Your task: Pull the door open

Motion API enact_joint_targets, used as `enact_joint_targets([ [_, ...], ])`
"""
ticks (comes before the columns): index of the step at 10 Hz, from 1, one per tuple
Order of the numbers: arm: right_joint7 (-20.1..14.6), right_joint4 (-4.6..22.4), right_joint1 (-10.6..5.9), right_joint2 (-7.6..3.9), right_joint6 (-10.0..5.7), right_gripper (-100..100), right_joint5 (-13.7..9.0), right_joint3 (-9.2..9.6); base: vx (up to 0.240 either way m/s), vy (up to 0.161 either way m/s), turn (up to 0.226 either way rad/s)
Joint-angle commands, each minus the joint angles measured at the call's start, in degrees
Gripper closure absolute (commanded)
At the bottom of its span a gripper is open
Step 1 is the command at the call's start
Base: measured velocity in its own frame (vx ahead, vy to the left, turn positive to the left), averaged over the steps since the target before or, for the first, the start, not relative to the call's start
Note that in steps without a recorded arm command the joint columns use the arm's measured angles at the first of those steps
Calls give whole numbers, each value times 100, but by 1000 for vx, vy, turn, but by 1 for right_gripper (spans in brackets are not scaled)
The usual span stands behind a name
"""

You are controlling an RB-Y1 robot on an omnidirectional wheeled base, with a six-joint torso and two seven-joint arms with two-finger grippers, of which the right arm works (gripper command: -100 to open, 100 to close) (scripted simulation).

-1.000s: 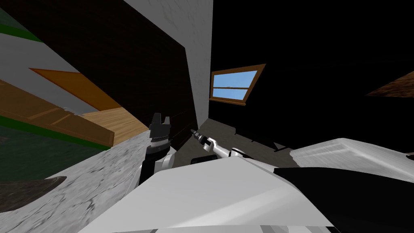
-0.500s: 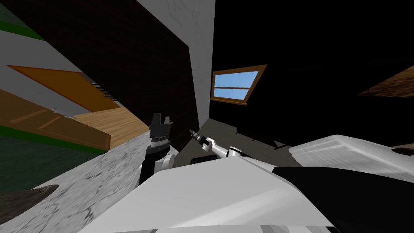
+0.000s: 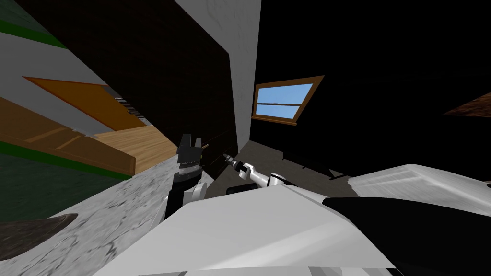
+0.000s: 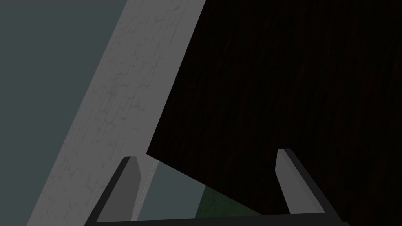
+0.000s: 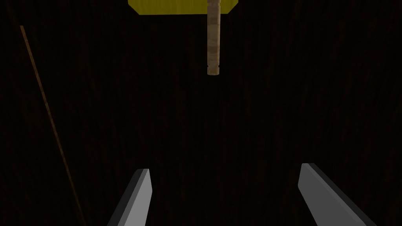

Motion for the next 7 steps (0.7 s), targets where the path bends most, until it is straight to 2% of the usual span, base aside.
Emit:
enact_joint_targets([
  [1, 0, 0, 1, -1, 1, -100, 0, 0, -8, -7, -22],
  [7, 0, 0, 1, -1, 1, -100, 0, 0, 0, -1, -3],
])
